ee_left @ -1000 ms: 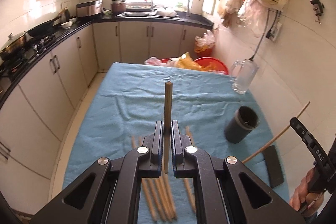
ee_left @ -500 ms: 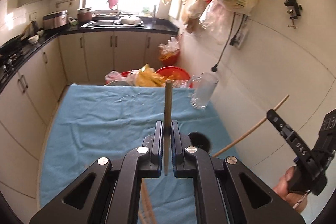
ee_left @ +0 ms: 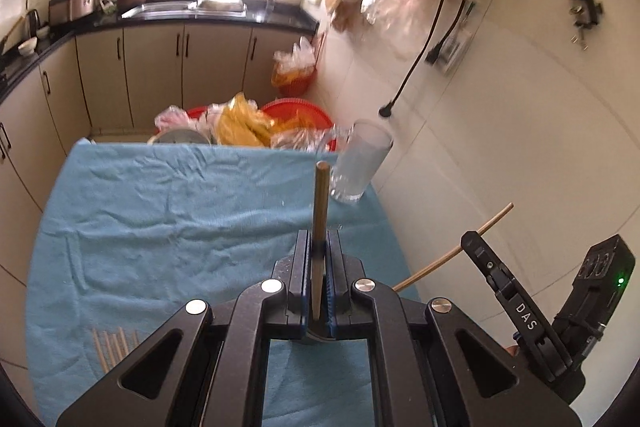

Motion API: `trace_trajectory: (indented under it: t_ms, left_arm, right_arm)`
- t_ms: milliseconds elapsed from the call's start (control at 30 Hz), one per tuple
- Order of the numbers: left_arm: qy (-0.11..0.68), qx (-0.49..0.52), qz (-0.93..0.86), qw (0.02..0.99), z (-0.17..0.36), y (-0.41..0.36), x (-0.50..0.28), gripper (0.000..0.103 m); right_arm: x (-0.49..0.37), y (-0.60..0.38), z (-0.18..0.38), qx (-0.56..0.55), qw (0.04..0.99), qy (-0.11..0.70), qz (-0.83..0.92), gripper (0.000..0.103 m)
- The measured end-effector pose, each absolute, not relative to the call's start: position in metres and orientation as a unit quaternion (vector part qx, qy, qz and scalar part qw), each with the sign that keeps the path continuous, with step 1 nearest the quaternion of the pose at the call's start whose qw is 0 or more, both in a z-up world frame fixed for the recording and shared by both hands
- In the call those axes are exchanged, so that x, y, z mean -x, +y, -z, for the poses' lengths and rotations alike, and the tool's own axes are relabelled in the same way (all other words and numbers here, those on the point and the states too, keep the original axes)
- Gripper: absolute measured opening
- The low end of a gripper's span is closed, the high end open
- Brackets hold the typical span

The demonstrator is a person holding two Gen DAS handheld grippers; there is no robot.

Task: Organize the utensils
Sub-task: 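Lift the held chopstick with the left tool toward the black cup while the right tool carries its own, then open the left tool over the black cup while the right tool drops its chopstick in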

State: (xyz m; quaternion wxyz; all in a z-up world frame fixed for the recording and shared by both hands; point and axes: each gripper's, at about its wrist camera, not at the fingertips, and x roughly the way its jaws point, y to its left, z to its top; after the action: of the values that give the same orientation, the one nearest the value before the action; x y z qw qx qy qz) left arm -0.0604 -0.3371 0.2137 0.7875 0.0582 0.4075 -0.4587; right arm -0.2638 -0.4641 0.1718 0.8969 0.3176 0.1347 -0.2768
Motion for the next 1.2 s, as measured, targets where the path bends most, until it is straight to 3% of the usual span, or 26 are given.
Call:
trace_trajectory:
  t_ms: [200, 600, 733, 967, 1100, 1200]
  left_arm:
    - [0.433, -0.078, 0.445, 0.78, -0.178, -0.35, 0.052, 0.006]
    - [0.435, -0.08, 0.44, 0.782, -0.164, -0.353, 0.043, 0.01]
    - [0.425, -0.072, 0.442, 0.787, -0.172, -0.345, 0.044, 0.033]
    - [0.405, -0.058, 0.447, 0.795, -0.192, -0.318, 0.053, 0.034]
    - [0.373, -0.051, 0.44, 0.815, -0.204, -0.28, 0.065, 0.038]
    - [0.356, -0.045, 0.436, 0.825, -0.207, -0.244, 0.074, 0.039]
  right_arm:
    - [0.249, -0.475, -0.141, -0.332, 0.887, 0.169, 0.272, 0.007]
    - [0.234, -0.476, -0.121, -0.333, 0.883, 0.197, 0.264, 0.008]
    - [0.24, -0.472, -0.129, -0.325, 0.885, 0.189, 0.274, 0.018]
    - [0.263, -0.455, -0.147, -0.314, 0.891, 0.164, 0.285, 0.025]
    - [0.283, -0.429, -0.155, -0.296, 0.9, 0.152, 0.282, 0.041]
    - [0.288, -0.403, -0.15, -0.281, 0.908, 0.161, 0.267, 0.043]
